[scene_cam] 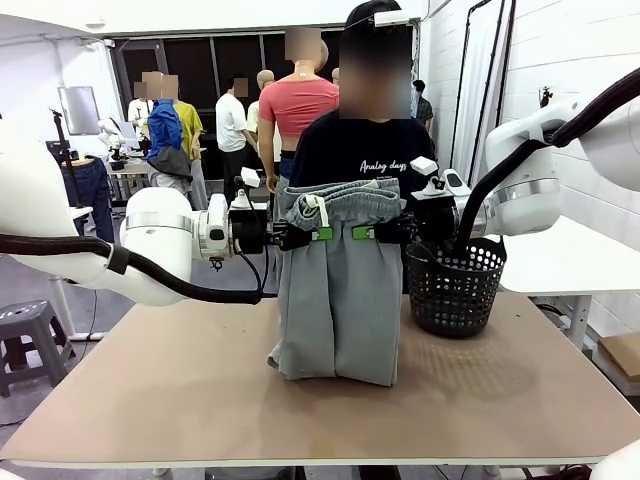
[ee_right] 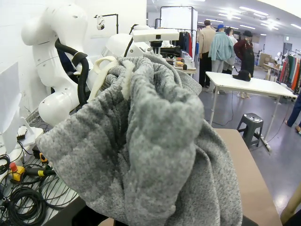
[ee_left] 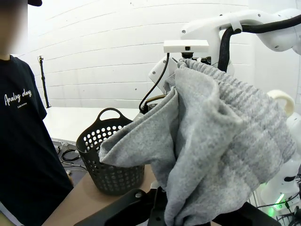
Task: Fold the training pants.
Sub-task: Fold the Training pants in half.
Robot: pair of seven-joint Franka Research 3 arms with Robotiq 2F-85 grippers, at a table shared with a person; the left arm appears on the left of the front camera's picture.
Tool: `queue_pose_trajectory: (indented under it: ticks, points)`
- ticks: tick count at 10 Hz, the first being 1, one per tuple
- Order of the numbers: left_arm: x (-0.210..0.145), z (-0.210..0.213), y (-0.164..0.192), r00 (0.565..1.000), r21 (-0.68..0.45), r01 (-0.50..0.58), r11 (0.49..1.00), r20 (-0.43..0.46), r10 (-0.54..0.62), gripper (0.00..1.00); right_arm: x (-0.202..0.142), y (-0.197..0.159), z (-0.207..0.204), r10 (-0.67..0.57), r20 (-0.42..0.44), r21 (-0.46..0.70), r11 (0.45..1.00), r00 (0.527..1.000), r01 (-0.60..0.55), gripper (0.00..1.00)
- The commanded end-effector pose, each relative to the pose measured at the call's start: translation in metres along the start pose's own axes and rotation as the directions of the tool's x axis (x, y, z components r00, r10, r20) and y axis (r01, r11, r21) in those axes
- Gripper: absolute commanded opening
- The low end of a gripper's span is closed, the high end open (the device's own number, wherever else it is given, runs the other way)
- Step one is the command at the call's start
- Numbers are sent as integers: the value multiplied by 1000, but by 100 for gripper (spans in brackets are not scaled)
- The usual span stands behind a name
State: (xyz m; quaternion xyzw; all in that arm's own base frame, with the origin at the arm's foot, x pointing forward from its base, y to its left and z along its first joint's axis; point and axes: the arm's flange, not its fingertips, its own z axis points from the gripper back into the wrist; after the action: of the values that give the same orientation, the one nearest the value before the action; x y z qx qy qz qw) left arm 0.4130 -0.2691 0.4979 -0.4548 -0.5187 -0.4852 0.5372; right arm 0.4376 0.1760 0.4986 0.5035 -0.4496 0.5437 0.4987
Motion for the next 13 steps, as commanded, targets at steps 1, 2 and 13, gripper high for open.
queue_pose_trajectory:
  ticks: [1, 2, 13]
  points:
    - [2, -1, -1, 1000, 2, 1, 1000, -5, -1, 0, 1, 2, -1, -1, 9, 2, 1000, 1000, 1, 0]
    - [2, -1, -1, 1000, 2, 1, 1000, -5, -1, 0, 1, 2, -1, -1, 9, 2, 1000, 1000, 1, 0]
    - [-1, 6, -1, 1000, 9, -7, 1000, 16, 6, 0, -1, -1, -2, -16, -7, 9, 1000, 1000, 16, 0]
